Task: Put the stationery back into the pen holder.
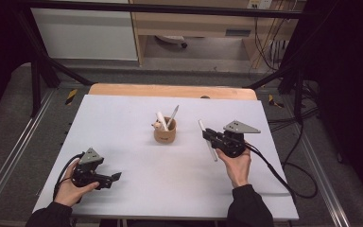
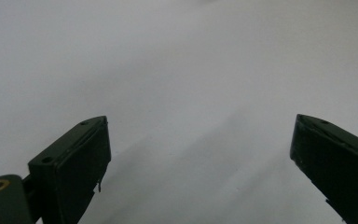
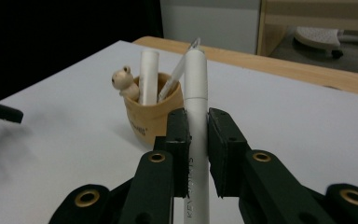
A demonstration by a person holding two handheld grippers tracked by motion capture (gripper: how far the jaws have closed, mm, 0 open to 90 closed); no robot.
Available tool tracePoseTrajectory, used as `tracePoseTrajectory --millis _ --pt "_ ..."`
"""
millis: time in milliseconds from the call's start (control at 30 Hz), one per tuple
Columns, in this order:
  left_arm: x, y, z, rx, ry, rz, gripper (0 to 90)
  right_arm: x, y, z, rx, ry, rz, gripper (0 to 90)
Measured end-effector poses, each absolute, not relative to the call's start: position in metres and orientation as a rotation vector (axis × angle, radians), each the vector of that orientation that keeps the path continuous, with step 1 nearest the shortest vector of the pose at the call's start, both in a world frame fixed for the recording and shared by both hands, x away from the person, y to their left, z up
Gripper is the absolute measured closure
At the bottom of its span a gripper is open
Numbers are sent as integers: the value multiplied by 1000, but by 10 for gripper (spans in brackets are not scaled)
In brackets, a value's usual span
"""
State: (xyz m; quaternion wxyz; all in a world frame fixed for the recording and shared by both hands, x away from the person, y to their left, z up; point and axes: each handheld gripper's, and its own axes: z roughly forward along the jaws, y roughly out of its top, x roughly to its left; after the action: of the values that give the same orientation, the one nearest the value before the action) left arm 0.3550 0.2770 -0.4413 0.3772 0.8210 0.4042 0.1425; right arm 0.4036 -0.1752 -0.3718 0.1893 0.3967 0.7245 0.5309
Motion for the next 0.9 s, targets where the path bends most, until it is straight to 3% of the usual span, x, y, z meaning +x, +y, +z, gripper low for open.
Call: tracePoseTrajectory --millis 900 --pt "355 280 -442 2087 1037 363 50 452 -104 -351 1040 1819 1705 791"
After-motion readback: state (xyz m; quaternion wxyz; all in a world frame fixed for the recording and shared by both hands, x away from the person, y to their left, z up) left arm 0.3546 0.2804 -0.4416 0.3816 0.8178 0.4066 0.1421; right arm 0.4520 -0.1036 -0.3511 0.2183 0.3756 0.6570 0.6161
